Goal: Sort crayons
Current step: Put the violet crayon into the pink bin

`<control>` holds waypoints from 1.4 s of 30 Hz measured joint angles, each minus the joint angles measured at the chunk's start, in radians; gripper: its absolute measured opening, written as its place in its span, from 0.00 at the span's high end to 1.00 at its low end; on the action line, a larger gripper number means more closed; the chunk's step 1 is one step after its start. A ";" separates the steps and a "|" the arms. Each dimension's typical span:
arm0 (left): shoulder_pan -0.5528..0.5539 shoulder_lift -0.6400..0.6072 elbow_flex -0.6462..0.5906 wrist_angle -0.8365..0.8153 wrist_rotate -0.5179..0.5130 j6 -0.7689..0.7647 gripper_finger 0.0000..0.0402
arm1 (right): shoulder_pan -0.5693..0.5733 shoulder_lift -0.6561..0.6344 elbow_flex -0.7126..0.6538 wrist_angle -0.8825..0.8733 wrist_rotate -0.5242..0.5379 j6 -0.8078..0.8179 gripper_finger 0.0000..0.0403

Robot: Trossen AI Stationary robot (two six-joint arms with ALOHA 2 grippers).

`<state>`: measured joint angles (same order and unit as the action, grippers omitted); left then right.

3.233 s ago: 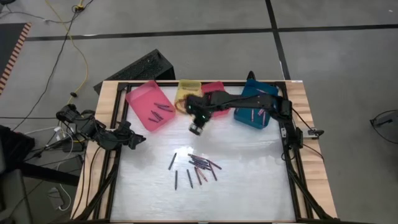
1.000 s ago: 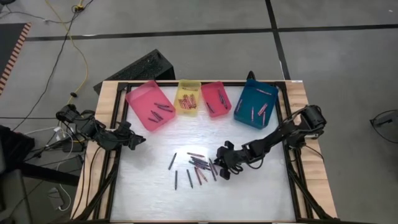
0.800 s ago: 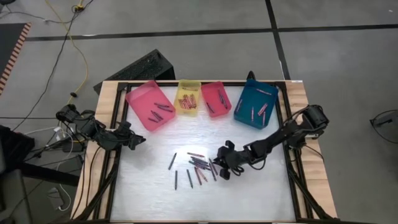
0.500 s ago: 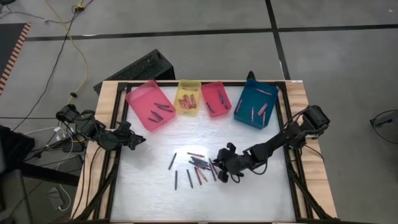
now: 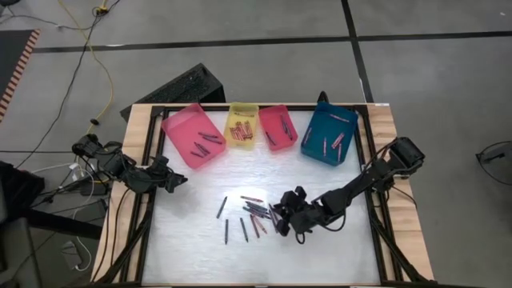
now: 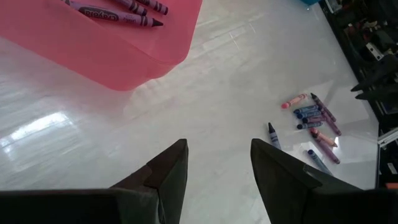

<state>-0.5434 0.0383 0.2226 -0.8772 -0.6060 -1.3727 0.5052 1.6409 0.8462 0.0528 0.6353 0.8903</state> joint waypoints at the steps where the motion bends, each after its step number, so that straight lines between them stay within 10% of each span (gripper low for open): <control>1: 0.000 0.000 0.000 0.000 0.000 0.000 0.59 | -0.001 0.000 0.001 -0.001 0.000 0.001 0.81; 42: 0.000 -0.002 0.000 0.000 0.000 0.000 0.59 | 0.042 0.360 0.417 -0.519 -0.005 0.107 0.89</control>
<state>-0.5437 0.0368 0.2226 -0.8776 -0.6057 -1.3727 0.5471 2.0014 1.2636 -0.4660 0.6306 0.9974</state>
